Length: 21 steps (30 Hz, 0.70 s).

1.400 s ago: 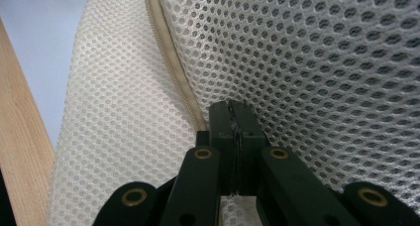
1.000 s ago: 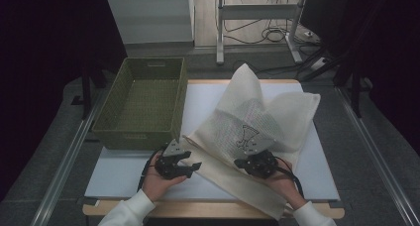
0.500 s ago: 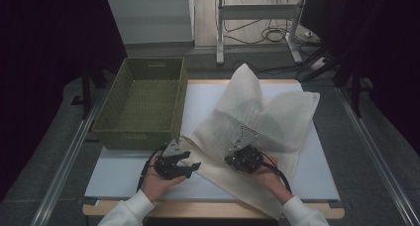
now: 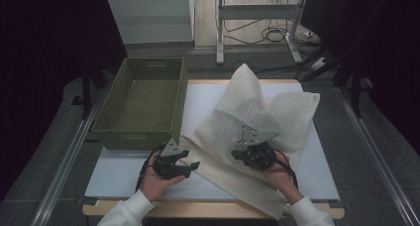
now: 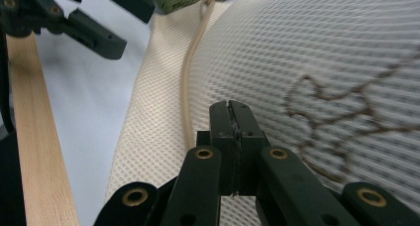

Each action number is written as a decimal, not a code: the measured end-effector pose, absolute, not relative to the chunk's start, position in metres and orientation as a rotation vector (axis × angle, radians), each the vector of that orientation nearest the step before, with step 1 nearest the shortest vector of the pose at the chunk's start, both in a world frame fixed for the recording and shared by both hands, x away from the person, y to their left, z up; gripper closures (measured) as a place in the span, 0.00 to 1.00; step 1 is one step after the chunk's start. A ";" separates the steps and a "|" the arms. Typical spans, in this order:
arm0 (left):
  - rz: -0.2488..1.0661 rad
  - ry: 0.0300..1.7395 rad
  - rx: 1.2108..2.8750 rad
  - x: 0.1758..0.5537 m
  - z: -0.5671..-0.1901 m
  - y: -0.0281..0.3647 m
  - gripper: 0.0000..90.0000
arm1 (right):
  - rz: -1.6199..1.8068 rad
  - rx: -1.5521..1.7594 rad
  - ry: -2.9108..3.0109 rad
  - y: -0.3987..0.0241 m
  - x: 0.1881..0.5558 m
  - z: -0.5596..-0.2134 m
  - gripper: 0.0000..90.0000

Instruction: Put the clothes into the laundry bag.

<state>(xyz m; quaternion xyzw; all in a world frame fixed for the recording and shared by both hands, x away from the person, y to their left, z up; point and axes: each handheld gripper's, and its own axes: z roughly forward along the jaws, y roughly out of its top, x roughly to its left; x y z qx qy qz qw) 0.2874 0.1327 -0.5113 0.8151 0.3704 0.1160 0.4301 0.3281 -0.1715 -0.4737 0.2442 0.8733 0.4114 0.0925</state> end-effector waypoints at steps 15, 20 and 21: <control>0.295 0.947 2.027 0.285 -0.512 0.142 0.40 | 1.316 0.822 2.527 -0.203 0.335 -0.467 0.95; 0.297 0.939 2.044 0.286 -0.513 0.140 0.40 | 1.350 0.798 2.516 -0.205 0.334 -0.465 0.80; 0.299 0.937 2.047 0.286 -0.514 0.140 0.40 | 1.355 0.796 2.512 -0.205 0.333 -0.465 0.78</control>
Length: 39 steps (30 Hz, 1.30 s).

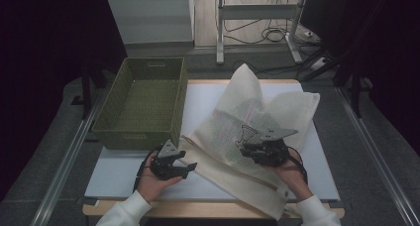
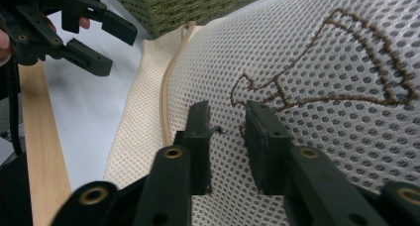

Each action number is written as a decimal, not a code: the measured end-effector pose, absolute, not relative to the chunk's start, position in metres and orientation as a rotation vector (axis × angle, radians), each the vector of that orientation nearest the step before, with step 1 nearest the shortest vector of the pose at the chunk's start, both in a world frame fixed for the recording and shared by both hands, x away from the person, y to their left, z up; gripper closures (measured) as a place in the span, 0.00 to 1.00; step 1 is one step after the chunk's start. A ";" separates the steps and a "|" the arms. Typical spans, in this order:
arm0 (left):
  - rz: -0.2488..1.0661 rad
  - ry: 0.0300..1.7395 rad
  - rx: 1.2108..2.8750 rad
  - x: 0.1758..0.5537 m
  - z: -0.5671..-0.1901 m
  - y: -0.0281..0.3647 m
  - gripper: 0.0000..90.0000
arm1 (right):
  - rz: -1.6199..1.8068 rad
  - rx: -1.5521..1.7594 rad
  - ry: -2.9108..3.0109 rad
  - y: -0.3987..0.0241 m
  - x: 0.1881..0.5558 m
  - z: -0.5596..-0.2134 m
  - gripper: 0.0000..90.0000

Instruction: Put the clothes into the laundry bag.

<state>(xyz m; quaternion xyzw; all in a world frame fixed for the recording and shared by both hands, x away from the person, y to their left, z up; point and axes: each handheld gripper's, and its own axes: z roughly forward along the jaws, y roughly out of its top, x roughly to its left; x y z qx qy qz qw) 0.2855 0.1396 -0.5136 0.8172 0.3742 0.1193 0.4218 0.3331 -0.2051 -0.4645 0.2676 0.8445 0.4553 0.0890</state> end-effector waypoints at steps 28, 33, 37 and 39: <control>0.340 0.932 2.010 0.282 -0.506 0.145 0.37 | 1.376 0.879 2.308 -0.235 0.308 -0.468 0.41; 0.381 0.950 1.989 0.274 -0.504 0.157 0.35 | 1.355 0.955 2.229 -0.261 0.300 -0.475 0.39; 0.405 0.967 1.974 0.270 -0.503 0.167 0.34 | 1.325 1.010 2.199 -0.279 0.295 -0.483 0.37; 0.410 0.979 1.968 0.268 -0.504 0.172 0.34 | 1.301 1.030 2.195 -0.287 0.293 -0.488 0.36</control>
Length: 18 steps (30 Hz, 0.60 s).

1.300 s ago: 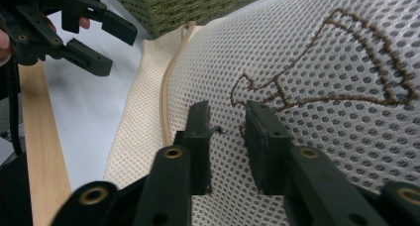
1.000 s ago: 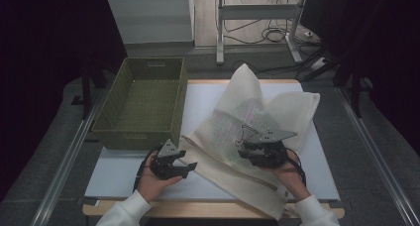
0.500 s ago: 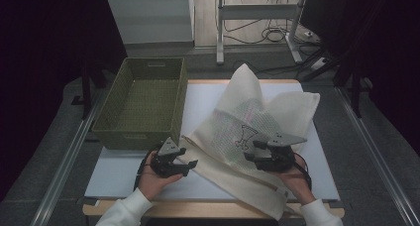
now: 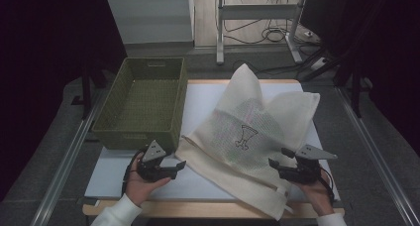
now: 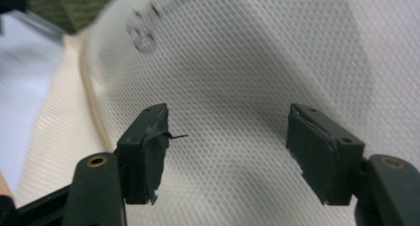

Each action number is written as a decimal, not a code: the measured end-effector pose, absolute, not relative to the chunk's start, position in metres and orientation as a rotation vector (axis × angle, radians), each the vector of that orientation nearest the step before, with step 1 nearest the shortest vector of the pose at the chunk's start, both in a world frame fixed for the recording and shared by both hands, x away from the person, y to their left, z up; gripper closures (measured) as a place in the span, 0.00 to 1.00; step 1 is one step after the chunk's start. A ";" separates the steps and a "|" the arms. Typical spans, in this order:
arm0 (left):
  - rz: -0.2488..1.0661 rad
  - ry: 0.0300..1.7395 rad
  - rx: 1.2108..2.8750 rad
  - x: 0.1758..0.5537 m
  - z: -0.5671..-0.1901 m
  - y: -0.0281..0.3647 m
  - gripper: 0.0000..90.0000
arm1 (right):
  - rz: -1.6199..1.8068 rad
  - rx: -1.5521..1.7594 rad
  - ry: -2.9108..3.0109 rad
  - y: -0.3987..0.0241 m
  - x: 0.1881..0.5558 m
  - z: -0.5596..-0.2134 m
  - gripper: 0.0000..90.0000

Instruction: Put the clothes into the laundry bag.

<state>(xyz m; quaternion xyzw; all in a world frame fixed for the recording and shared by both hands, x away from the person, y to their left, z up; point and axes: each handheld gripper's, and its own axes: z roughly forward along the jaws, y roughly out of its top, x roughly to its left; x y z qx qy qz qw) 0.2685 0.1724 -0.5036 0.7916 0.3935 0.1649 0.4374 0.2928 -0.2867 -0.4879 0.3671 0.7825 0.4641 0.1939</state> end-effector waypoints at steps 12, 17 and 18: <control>0.438 1.062 1.955 0.259 -0.513 0.199 0.32 | 1.268 1.093 2.211 -0.305 0.291 -0.503 0.33; 0.447 1.082 1.946 0.260 -0.514 0.205 0.32 | 1.266 1.087 2.216 -0.305 0.291 -0.504 0.32; 0.448 1.083 1.945 0.260 -0.515 0.205 0.32 | 1.265 1.088 2.216 -0.305 0.292 -0.503 0.32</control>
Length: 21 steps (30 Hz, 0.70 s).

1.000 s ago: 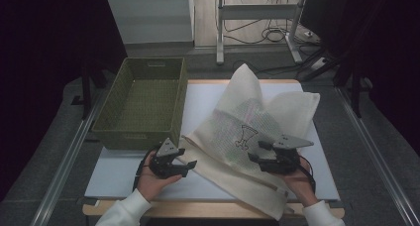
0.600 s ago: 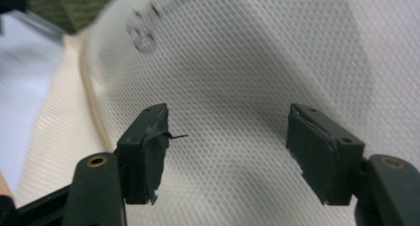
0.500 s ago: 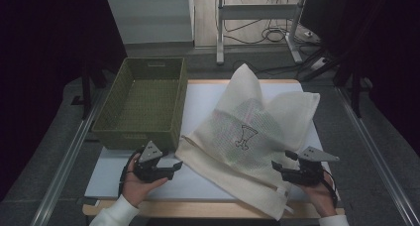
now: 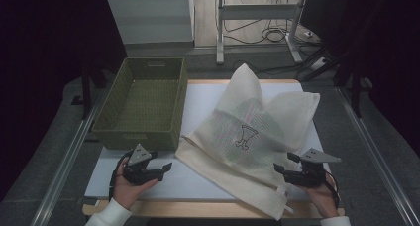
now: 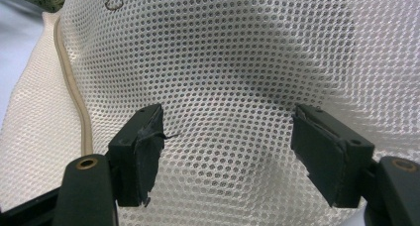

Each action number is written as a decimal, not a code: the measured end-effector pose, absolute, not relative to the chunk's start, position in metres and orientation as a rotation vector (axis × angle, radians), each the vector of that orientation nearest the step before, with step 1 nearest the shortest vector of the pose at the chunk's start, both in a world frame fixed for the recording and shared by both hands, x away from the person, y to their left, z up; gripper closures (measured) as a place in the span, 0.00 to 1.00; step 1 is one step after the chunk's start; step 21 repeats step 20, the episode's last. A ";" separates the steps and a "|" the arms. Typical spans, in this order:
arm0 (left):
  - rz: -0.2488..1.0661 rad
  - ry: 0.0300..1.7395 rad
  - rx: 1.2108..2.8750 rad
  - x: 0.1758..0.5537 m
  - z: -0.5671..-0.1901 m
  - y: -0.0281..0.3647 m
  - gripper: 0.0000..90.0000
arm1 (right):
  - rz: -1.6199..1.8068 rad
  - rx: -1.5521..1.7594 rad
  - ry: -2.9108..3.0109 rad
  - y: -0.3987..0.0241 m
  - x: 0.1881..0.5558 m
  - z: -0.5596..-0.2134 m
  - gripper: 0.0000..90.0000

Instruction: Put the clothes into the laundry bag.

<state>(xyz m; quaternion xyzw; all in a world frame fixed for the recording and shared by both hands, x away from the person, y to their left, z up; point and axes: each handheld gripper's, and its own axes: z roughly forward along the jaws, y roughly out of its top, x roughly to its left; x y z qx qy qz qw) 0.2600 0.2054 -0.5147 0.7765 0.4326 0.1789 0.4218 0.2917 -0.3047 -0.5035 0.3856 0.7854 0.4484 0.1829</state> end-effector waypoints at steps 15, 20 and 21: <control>0.449 1.068 1.962 0.262 -0.516 0.203 0.31 | 1.260 1.068 2.221 -0.303 0.291 -0.503 0.32; 0.445 1.088 1.950 0.262 -0.518 0.202 0.30 | 1.296 1.062 2.189 -0.301 0.290 -0.497 0.30; 0.445 1.088 1.950 0.262 -0.518 0.202 0.30 | 1.296 1.062 2.189 -0.301 0.290 -0.497 0.30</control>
